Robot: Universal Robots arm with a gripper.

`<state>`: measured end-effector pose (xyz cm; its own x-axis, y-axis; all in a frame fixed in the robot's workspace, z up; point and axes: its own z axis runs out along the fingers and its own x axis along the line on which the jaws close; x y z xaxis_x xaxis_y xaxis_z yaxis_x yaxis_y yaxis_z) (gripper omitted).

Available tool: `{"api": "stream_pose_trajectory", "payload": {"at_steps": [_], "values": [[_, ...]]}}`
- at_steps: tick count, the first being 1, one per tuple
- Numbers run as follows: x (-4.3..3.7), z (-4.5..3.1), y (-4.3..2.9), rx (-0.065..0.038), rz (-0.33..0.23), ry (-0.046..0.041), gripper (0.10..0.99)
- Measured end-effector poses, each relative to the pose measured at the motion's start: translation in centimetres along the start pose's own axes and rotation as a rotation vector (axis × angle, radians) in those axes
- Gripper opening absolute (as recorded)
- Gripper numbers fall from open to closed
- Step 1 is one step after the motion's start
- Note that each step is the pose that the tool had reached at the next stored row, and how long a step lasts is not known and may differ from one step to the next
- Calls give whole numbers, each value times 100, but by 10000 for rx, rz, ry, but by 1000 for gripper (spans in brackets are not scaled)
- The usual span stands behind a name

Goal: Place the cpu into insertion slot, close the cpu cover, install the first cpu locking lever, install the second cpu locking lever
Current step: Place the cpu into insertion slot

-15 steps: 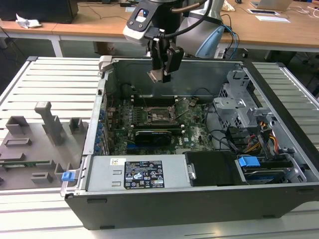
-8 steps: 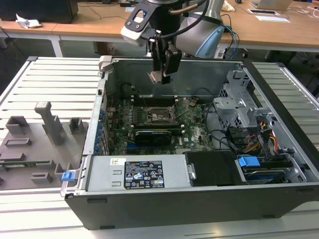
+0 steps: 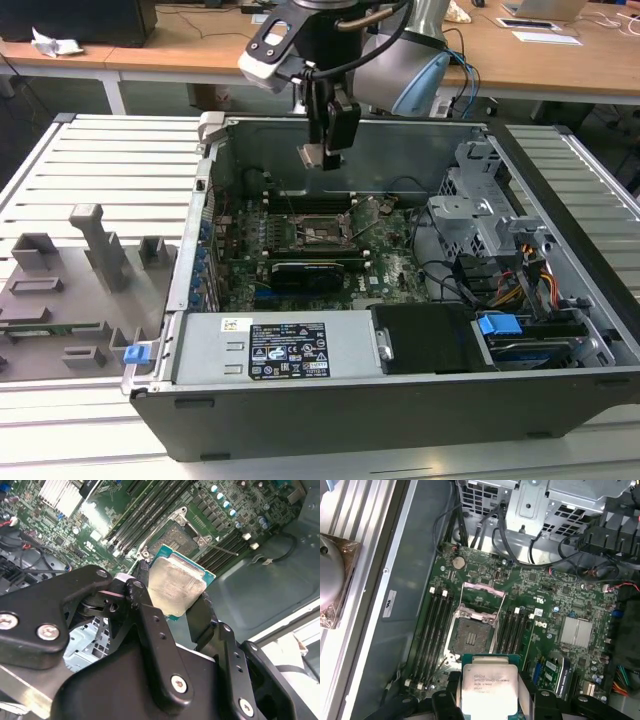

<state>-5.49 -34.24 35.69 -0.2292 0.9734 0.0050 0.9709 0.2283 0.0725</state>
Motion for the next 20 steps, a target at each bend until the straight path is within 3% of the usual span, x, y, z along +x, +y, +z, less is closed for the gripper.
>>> {"api": "stream_pose_trajectory", "payload": {"at_steps": [14,20], "values": [[0,32,-2,17,1005,-82,541],[0,94,-6,122,1113,-80,541]]}}
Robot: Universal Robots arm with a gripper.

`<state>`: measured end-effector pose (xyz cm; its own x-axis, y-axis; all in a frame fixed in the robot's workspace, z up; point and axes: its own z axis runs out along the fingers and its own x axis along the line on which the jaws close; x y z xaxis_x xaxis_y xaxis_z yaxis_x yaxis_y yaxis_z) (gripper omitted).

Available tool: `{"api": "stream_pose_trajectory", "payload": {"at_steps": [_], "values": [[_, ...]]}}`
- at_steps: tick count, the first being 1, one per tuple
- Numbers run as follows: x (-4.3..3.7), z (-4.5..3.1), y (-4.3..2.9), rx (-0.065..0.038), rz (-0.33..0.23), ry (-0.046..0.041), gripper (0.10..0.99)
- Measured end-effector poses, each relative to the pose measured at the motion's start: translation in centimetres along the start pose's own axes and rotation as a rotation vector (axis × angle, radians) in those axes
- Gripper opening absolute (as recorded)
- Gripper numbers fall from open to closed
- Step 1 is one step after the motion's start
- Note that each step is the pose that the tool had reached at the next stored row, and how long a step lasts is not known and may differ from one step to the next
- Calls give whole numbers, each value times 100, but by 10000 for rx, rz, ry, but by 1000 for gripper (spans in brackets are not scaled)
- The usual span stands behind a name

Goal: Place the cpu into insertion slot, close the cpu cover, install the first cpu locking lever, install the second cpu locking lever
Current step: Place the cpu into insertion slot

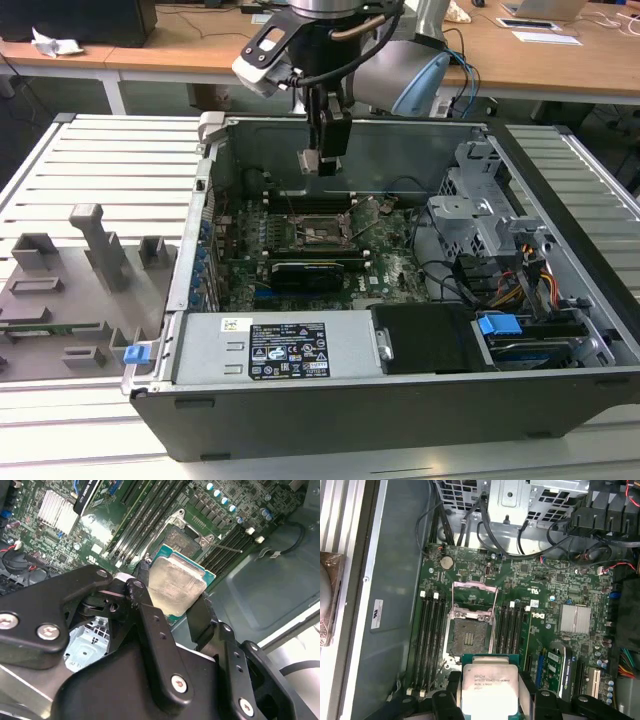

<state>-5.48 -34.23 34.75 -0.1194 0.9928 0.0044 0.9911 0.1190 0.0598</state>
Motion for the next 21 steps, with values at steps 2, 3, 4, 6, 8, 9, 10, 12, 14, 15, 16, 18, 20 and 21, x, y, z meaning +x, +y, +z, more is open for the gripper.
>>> {"api": "stream_pose_trajectory", "payload": {"at_steps": [2,3,4,6,8,9,10,12,14,15,16,18,20,21], "values": [[0,12,-1,35,16,3,541],[0,15,-2,43,19,4,541],[0,16,-2,46,23,2,541],[0,21,-2,48,29,5,541],[0,25,-2,55,32,5,541],[0,27,-2,58,34,5,541],[0,29,-2,63,35,6,541],[0,35,-2,78,35,9,541],[0,40,-3,96,36,9,541],[0,43,-3,101,37,10,541],[0,44,-3,104,37,10,541],[0,51,-3,105,36,12,541],[0,53,-4,107,36,11,541],[0,55,-4,108,36,11,541]]}}
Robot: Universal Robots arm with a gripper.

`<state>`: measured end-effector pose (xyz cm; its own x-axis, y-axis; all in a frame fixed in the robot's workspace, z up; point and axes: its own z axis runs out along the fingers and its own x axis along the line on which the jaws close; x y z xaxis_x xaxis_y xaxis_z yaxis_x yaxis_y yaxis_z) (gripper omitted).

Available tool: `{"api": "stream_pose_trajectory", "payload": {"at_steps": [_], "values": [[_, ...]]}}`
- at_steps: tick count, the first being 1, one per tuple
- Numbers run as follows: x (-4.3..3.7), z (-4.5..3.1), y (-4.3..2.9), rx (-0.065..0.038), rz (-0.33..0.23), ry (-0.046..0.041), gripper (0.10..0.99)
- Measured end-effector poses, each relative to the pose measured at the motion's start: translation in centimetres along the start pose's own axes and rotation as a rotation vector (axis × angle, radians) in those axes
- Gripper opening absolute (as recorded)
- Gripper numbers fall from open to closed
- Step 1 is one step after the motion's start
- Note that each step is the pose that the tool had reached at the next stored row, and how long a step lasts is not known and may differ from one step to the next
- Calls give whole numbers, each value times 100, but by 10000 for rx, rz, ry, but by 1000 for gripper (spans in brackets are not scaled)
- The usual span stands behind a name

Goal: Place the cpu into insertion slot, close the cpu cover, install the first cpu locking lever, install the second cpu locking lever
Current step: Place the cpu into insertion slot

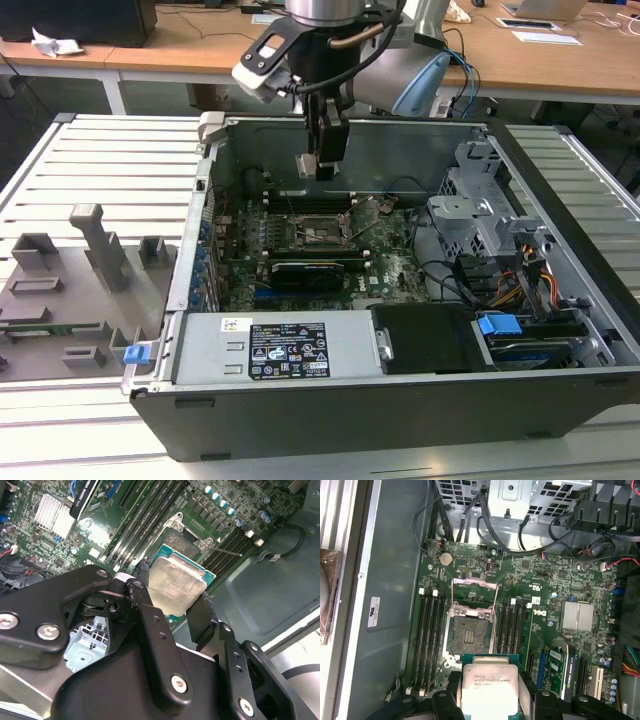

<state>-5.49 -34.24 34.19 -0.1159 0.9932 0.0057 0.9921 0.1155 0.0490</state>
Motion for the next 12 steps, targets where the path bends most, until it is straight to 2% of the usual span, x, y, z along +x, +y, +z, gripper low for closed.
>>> {"api": "stream_pose_trajectory", "payload": {"at_steps": [12], "values": [[0,47,-2,21,0,1,541]]}}
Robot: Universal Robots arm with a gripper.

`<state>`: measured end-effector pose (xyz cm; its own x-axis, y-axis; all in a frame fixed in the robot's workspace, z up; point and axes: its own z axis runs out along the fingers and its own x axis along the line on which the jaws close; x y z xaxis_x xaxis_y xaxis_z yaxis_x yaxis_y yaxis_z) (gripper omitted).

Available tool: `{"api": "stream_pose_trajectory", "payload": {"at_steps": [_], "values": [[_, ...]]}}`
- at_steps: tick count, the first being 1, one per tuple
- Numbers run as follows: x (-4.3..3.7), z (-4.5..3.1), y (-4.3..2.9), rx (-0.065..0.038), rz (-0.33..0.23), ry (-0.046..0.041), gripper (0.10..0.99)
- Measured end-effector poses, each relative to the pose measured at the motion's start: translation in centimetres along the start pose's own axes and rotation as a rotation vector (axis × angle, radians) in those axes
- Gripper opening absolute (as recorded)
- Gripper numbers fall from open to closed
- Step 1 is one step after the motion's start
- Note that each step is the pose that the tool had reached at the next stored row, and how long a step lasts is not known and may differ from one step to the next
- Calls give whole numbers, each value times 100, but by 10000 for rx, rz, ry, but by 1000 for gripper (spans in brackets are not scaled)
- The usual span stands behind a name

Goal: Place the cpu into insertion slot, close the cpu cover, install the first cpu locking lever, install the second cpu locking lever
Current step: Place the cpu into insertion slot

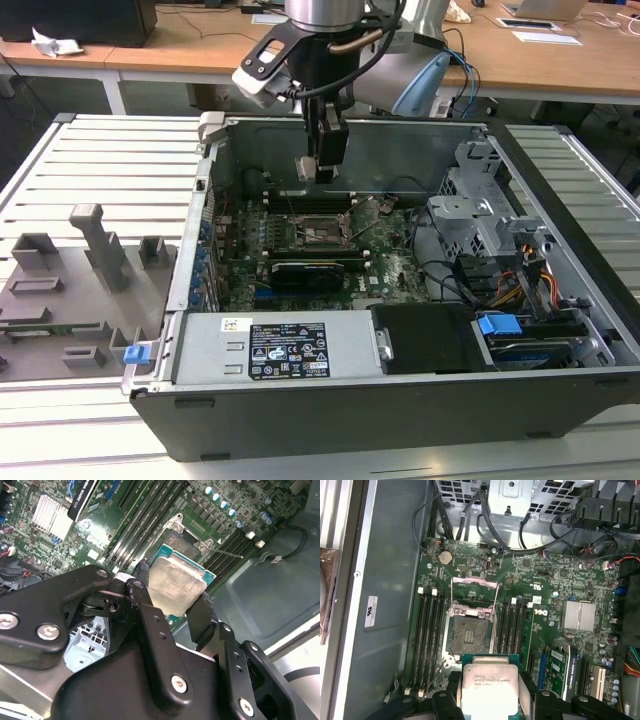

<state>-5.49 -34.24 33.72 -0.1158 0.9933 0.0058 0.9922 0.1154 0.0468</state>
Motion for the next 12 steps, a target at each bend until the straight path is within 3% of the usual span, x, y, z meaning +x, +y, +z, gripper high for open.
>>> {"api": "stream_pose_trajectory", "payload": {"at_steps": [12], "values": [[1,28,-7,-2,33,-12,541]]}}
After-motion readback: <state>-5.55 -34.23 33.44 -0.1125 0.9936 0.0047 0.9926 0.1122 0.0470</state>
